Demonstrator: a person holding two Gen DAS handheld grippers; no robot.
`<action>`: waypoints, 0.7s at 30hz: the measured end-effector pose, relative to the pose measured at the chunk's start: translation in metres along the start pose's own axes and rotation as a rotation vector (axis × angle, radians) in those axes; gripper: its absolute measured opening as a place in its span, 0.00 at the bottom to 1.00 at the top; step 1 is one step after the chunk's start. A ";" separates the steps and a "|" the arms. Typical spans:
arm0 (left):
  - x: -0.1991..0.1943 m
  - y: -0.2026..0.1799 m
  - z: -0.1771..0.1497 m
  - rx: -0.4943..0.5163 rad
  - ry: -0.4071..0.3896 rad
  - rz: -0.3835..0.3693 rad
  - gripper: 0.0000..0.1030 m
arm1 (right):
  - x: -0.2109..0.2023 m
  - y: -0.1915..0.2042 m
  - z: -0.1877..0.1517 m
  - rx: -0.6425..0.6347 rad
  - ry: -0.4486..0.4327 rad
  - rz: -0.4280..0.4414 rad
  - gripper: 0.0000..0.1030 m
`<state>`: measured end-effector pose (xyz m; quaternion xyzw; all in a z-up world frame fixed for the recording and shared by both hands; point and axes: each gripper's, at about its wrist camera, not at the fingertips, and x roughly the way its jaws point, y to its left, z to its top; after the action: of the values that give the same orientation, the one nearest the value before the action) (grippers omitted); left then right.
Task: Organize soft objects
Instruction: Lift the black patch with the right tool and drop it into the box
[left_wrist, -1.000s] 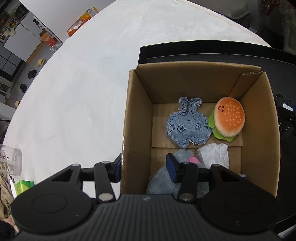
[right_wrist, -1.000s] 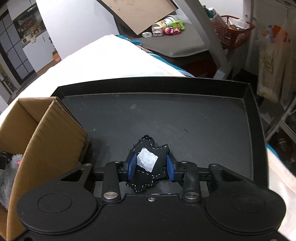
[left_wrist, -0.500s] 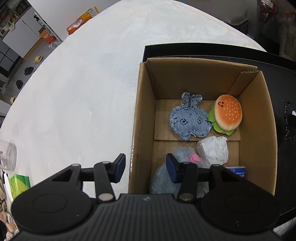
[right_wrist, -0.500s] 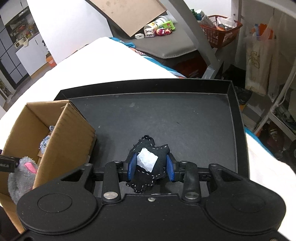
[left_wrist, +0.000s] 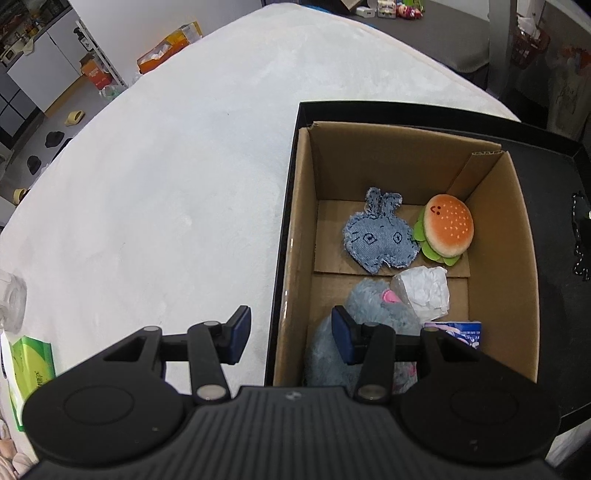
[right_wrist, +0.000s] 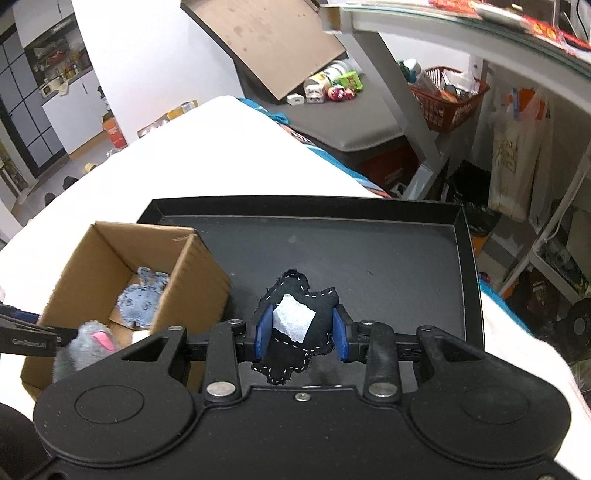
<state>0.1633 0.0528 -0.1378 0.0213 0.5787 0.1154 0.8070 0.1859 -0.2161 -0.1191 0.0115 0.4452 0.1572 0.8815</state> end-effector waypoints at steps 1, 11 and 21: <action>0.000 0.001 -0.001 -0.001 -0.004 -0.004 0.45 | -0.002 0.002 0.001 -0.002 -0.003 0.001 0.33; -0.005 0.015 -0.013 -0.031 -0.032 -0.049 0.45 | -0.020 0.026 0.006 -0.039 -0.025 0.006 0.33; -0.001 0.031 -0.026 -0.091 -0.039 -0.103 0.41 | -0.030 0.064 0.014 -0.100 -0.050 0.024 0.33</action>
<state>0.1333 0.0806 -0.1408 -0.0428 0.5572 0.0995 0.8233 0.1629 -0.1624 -0.0768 -0.0232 0.4142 0.1896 0.8899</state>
